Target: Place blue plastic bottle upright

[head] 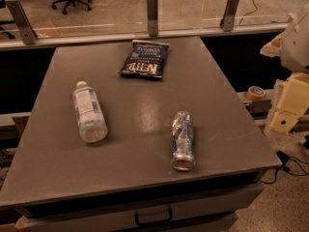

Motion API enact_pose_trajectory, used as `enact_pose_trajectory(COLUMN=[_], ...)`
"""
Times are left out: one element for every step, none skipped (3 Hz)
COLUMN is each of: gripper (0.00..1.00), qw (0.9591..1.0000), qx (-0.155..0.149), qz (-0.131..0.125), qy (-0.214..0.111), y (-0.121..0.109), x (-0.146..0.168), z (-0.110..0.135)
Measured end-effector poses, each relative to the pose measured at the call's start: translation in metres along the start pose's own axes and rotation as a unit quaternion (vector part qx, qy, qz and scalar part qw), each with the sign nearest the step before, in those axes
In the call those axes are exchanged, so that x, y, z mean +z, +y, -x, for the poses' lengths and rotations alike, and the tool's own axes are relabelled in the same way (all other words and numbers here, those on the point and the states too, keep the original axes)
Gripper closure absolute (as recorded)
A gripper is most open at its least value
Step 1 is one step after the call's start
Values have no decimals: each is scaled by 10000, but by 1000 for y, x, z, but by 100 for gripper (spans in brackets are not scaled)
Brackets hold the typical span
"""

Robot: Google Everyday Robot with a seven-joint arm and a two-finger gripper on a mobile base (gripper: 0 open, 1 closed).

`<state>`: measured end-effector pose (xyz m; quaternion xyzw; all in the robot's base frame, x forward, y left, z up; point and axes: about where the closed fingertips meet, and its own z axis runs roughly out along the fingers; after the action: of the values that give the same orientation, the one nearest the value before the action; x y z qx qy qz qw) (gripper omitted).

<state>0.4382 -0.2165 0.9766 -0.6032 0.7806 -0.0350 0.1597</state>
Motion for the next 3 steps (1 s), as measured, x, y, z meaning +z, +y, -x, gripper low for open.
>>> enact_pose_trajectory(gripper=[0,0,0], qw=[10000,9997,9967], qx=[-27,-103,-467], qz=[19,77,179], qy=[-57,-216,-634], y=[1,4,13], x=[1,3,19], z=[6,21,95])
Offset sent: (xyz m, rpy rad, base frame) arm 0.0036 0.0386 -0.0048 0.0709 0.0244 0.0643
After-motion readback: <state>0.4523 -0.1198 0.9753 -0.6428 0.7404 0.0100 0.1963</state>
